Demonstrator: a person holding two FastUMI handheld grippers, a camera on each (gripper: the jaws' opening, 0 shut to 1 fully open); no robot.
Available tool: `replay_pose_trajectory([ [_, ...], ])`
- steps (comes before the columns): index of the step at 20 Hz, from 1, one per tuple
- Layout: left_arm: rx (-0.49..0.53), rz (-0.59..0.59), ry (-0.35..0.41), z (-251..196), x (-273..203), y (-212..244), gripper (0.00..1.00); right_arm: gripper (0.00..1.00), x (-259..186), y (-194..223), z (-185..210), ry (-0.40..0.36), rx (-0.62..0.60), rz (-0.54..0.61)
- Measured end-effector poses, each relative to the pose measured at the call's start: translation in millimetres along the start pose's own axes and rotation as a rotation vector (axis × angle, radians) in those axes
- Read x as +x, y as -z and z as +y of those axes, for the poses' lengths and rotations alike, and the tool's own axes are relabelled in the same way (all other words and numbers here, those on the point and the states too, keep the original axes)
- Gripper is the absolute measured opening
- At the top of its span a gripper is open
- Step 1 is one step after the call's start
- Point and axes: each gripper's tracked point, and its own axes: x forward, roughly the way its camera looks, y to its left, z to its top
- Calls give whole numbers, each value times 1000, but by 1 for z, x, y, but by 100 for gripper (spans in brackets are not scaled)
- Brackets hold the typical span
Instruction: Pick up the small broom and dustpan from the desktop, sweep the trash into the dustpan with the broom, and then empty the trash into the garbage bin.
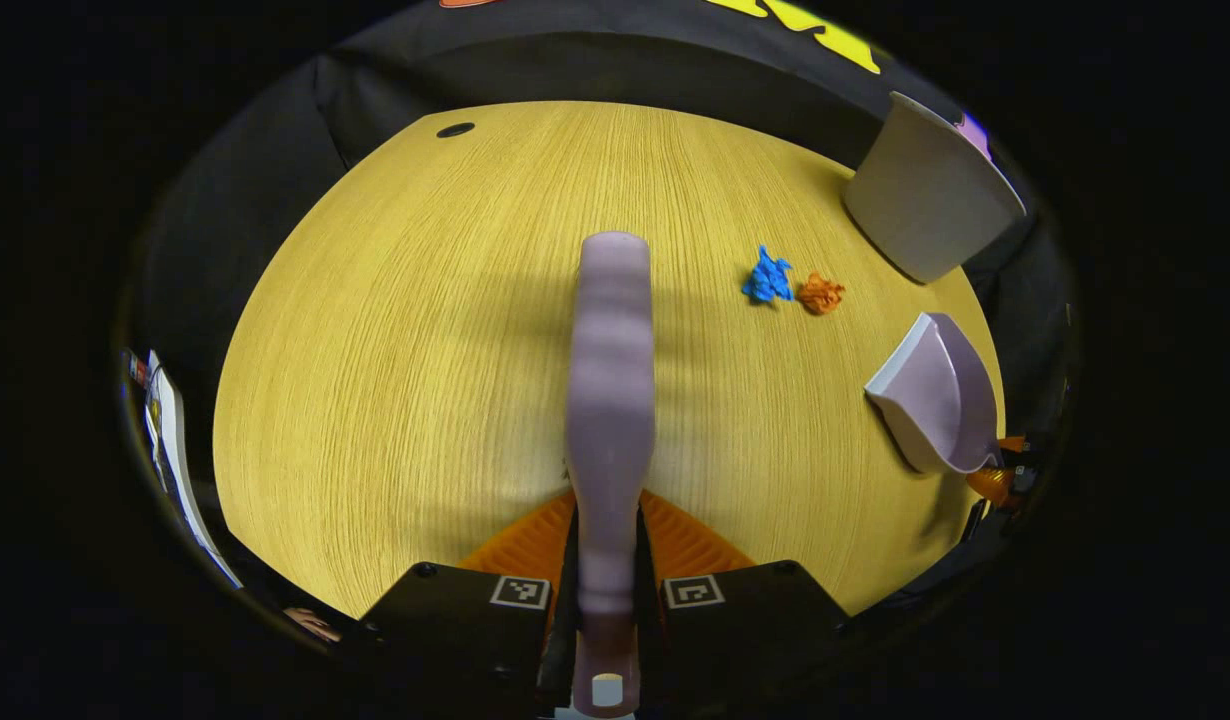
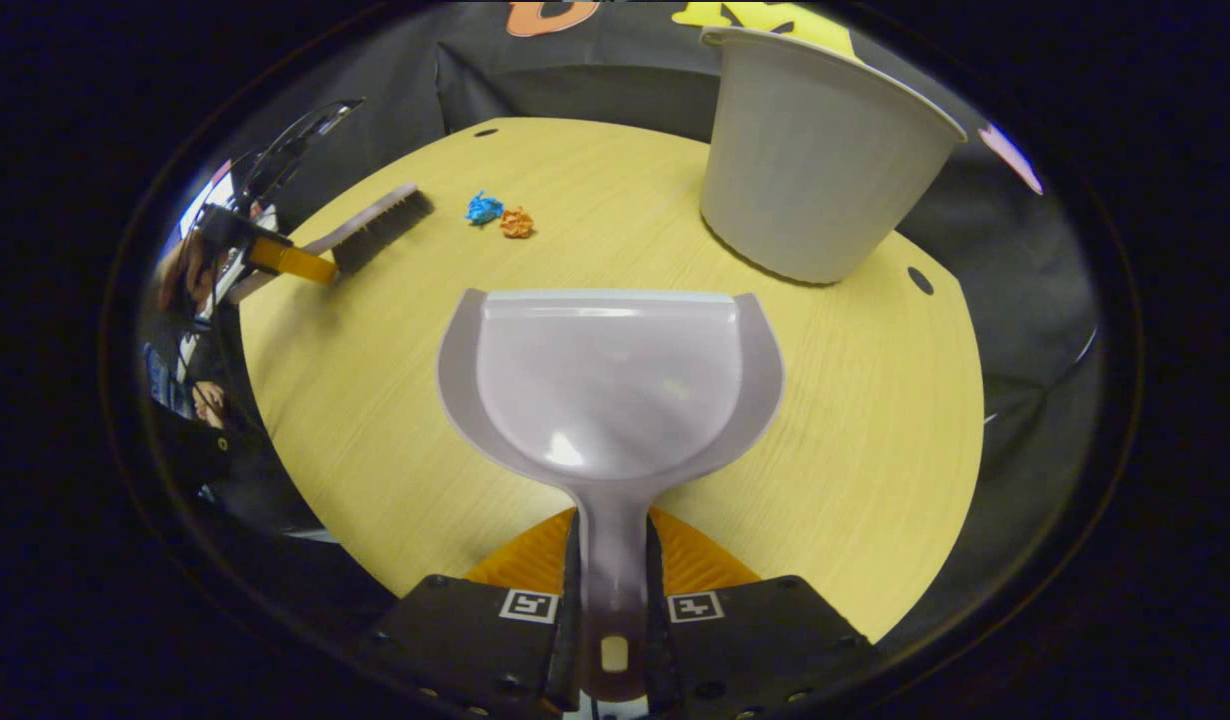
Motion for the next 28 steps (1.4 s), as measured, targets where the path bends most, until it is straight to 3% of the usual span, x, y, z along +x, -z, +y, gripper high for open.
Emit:
replay_pose_trajectory([
  [5, 137, 26, 19, -6, 19, -41, 28, 25, 3, -12, -15, -78, -157, 45],
  [11, 299, 55, 63, -38, 29, -61, 28, 25, 15, -25, -25, -113, -237, 59],
  [24, 616, 112, 248, -188, 7, -79, 28, 25, 19, -39, -17, -128, -234, 64],
  [28, 678, 115, 274, -211, 8, -84, 28, 25, 19, -36, -17, -125, -225, 63],
])
